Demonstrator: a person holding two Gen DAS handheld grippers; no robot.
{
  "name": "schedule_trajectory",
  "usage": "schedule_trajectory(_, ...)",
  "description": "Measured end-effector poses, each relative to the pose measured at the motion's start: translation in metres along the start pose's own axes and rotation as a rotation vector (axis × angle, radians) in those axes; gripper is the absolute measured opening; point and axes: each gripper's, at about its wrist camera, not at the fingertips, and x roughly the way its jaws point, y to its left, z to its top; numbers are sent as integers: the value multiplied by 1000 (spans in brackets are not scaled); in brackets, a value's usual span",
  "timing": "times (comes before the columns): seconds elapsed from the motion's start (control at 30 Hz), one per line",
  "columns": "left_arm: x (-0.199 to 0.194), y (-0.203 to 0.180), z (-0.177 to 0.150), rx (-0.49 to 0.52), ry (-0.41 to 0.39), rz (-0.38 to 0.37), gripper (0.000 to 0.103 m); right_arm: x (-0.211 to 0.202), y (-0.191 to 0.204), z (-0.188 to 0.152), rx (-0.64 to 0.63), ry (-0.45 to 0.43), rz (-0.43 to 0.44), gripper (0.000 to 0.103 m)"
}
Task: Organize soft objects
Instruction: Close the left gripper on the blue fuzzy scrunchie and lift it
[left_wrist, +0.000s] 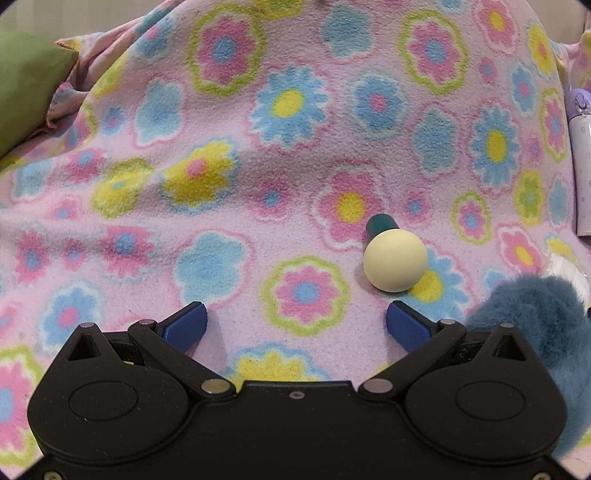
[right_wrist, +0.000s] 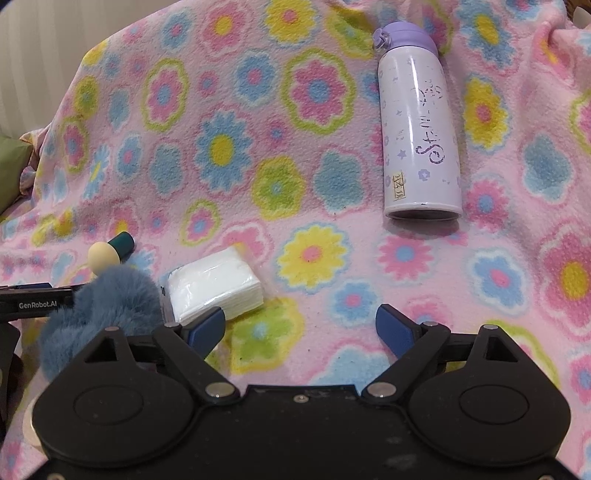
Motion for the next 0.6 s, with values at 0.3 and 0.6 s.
schedule_trajectory(0.3,-59,7,-16,-2,-41,-96,99,-1,-4,0,19,-8,27,91)
schedule_trajectory(0.6,-114,-61,-53,260,-132,0,99,-1,-5,-1,31,-14,33,91)
